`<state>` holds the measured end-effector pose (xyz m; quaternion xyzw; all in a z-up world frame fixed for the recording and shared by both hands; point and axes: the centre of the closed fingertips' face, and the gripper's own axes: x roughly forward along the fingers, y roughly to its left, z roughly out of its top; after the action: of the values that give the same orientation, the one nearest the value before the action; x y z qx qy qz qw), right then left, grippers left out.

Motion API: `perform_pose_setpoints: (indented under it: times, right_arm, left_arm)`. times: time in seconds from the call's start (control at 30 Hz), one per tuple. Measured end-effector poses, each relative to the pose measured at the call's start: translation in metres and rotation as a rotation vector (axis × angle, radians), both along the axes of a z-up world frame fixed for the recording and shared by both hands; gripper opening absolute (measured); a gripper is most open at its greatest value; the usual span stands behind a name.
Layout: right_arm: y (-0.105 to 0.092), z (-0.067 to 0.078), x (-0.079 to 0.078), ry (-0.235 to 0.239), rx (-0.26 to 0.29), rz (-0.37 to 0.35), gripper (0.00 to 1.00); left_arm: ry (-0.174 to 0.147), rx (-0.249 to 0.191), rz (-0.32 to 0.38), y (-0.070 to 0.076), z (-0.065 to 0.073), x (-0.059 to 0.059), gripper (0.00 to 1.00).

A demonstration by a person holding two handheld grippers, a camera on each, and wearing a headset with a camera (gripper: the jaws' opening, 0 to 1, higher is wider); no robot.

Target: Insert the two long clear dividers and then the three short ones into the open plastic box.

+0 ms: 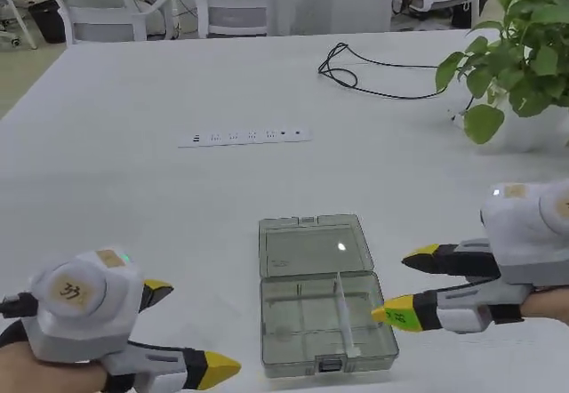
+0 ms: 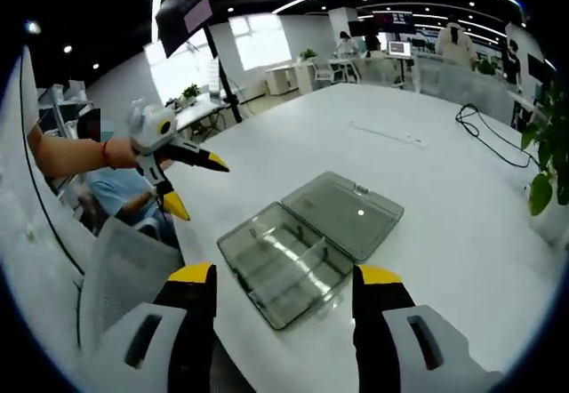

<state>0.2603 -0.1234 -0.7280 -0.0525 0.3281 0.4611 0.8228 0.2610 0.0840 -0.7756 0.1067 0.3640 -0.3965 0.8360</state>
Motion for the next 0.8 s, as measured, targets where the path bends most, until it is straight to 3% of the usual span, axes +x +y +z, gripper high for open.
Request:
perform_pose_setpoints:
  times: [0.23,0.47,0.8]
  right_arm:
    - [-0.011,0.001,-0.011,-0.07,0.003,0.053,0.68]
    - [-0.02,0.001,-0.021,-0.122,0.006,0.092,0.72]
    - [-0.028,0.001,-0.032,-0.166,0.012,0.117,0.73]
  left_arm:
    - [0.078,0.089,0.009,0.01,-0.021,-0.001,0.74]
    - [0.156,0.139,0.044,0.016,-0.041,-0.001,0.65]
    - [0.231,0.231,0.06,0.023,-0.065,0.001,0.53]
